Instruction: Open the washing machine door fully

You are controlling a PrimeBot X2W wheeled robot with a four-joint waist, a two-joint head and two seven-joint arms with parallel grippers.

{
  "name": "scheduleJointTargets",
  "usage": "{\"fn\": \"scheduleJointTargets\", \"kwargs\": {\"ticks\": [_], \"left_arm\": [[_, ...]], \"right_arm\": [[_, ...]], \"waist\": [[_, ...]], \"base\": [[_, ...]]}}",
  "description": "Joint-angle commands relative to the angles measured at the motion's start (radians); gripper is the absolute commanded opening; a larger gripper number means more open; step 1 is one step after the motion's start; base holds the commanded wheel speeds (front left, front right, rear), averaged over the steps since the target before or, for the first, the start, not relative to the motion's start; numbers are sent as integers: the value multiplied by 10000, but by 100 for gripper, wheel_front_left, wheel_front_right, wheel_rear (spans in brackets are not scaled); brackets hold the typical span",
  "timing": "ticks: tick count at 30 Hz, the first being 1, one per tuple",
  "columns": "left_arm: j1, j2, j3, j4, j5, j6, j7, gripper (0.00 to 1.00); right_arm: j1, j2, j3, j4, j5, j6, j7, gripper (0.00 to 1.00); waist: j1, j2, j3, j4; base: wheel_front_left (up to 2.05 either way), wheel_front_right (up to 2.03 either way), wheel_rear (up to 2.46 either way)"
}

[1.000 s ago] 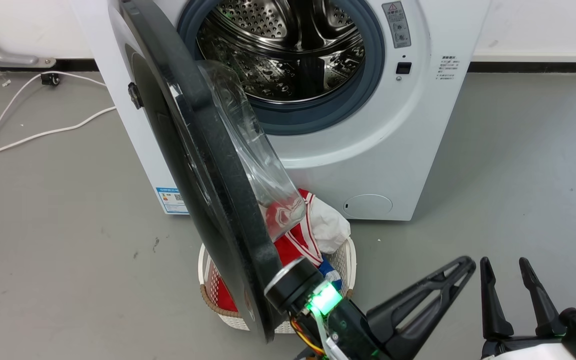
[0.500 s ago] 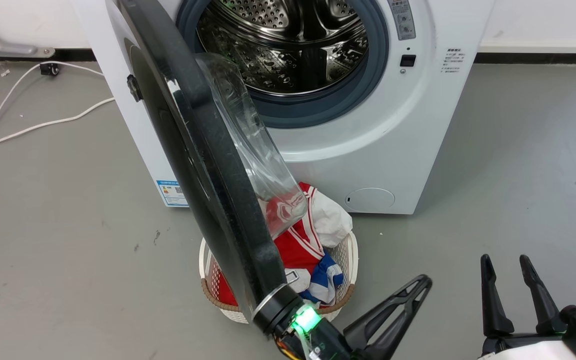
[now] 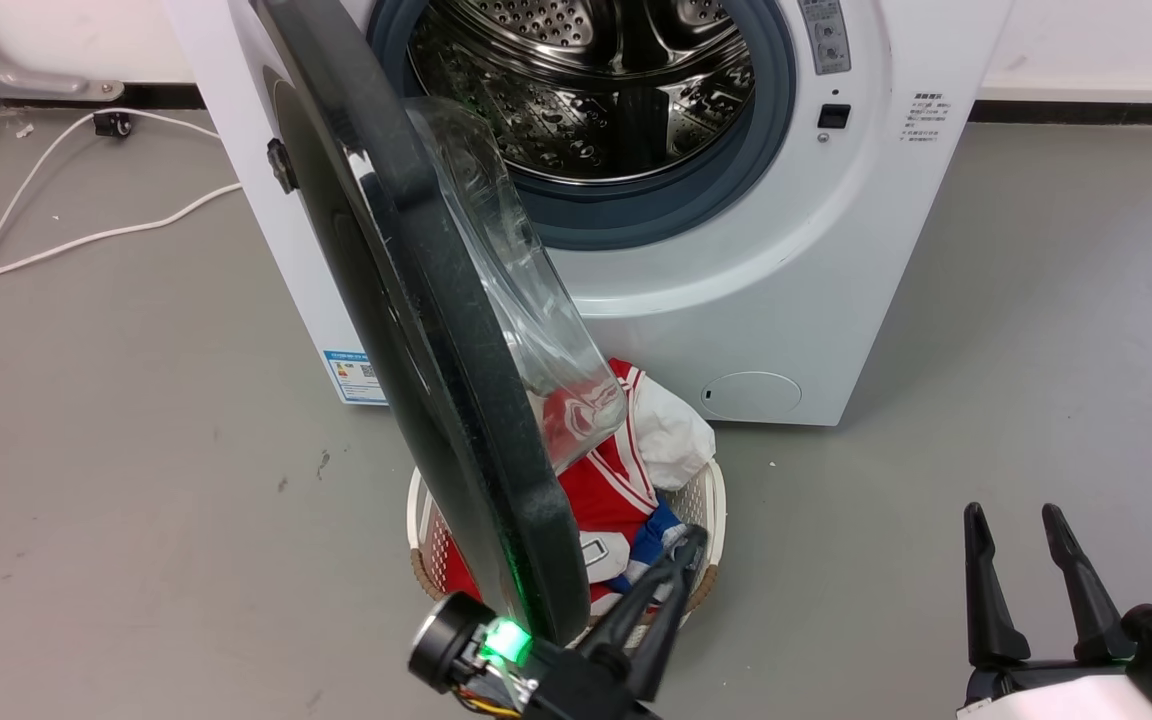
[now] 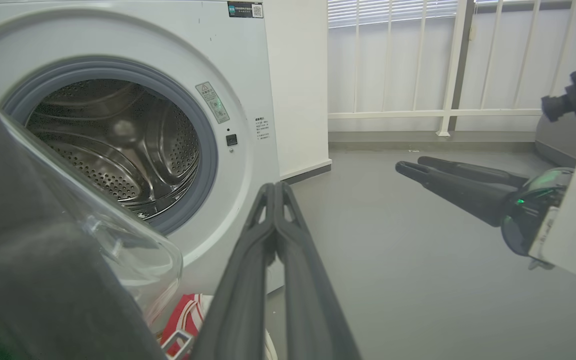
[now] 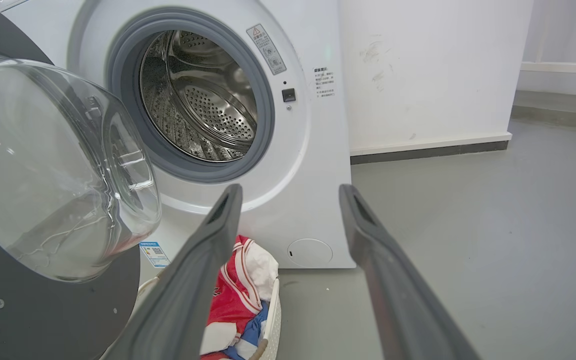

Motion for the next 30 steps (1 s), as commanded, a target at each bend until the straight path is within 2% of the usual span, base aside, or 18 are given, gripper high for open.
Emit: {"fn": "scheduleJointTargets", "kwargs": {"ticks": [1,17,30], "left_arm": [[77,1,103,40,-52,50,-25,0],[581,-6,1641,687,-148,40,-22,0],[1285,90,2767,377,-35,177,4,0]], "right_arm": [[-59,33,-2,20,-20,-3,-20,100],[12,34,77,146,76,-3,-19,100],[131,32,118,164,118,-3,-19,100]], "waist": [[0,0,0,2],[0,0,-125,185],[0,0,-186,907]], "base": [[0,0,0],[0,0,0],[0,0,0]]}}
